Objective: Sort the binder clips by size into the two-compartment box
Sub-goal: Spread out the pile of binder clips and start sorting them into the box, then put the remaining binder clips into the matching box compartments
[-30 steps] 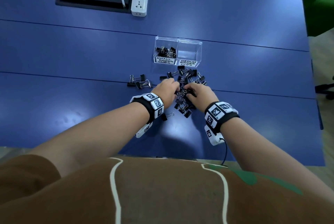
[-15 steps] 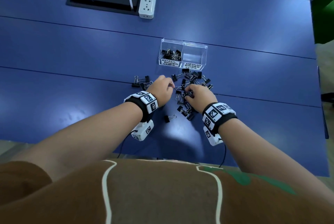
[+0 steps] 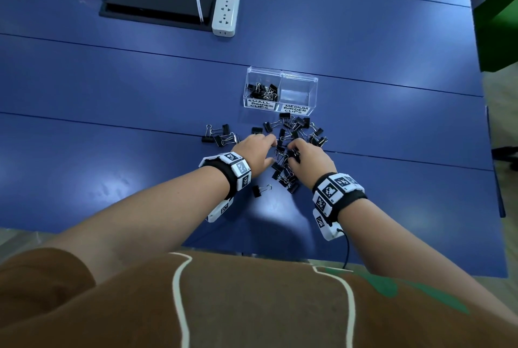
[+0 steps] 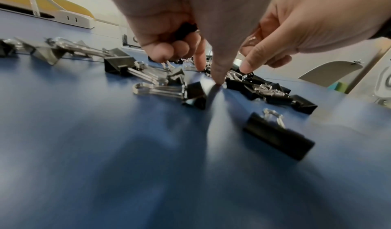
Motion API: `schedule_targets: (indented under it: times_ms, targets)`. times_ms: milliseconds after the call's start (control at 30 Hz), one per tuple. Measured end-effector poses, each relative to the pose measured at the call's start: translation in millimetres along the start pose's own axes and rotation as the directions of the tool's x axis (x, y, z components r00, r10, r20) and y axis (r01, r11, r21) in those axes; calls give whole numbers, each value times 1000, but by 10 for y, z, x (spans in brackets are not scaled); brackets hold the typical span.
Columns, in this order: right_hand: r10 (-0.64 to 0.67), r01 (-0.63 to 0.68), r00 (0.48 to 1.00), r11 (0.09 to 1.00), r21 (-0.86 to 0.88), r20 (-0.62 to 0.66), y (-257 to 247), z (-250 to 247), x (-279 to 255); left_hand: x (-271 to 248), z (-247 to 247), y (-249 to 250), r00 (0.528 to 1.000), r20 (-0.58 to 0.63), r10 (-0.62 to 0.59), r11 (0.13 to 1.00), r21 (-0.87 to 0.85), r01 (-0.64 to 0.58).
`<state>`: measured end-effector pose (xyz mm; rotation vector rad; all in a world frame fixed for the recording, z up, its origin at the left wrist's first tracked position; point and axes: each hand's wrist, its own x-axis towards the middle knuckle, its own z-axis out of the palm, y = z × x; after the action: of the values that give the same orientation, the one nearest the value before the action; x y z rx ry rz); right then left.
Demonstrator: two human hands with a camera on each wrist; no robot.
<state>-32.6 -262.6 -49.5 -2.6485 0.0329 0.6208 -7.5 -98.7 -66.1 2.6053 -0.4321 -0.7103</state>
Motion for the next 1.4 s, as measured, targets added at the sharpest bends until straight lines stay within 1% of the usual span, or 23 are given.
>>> schedule_targets:
  times_ms: [167,233,333,467,600,667,800,867,933,1033,1100,1167,1267,1333,1400]
  targets:
    - [16,-14,999,998,-62,34,-11,-23,44,-6,12,44,998,-56,29,999,-34,-31]
    - [16,-13,999,998,-61,44,-22,-25,54,23,0,90,999,-46,29,999,-22,-31]
    - [39,-37,998,999,-39,57,-17,-34,55,66,-25,147,1000,1,21,1000,22,-21]
    - [86,-87,994,996,13,65,23,-66,78,81,-30,138,1000,-16,0,1000,19,0]
    - [119,-123,992,990,72,49,98,-155,136,62,-79,26,998,-12,-64,994,-91,63]
    - [109,-112,993,991,70,32,95,-208,152,32,-125,-41,994,-43,-100,981,-171,91]
    - [9,-9,1000,999,48,-6,-70,-206,188,-34,-240,-151,966,-135,-221,933,-319,169]
    - [-59,59,998,998,-5,5,-170,-155,232,-40,-303,-204,946,-152,-286,893,-400,206]
    - [-93,95,995,993,-72,36,-243,-111,281,-31,-378,-238,928,-172,-331,869,-438,229]
    - [-68,78,995,987,-141,75,-288,-51,332,18,-524,-237,918,-216,-333,862,-465,203]
    - [-32,42,997,989,-142,69,-304,-30,344,88,-639,-222,914,-250,-320,867,-467,176]
    - [-15,22,997,994,-109,70,-311,-29,347,198,-753,-205,903,-290,-316,873,-461,157]
    - [-25,28,996,999,-37,87,-314,-76,346,391,-904,-149,898,-327,-295,891,-434,134]
    - [-2,-5,998,994,105,67,-319,-157,358,503,-980,-112,903,-331,-275,915,-379,140]
    - [33,-40,999,960,278,29,-328,-284,398,590,-1026,-97,908,-330,-260,930,-337,144]
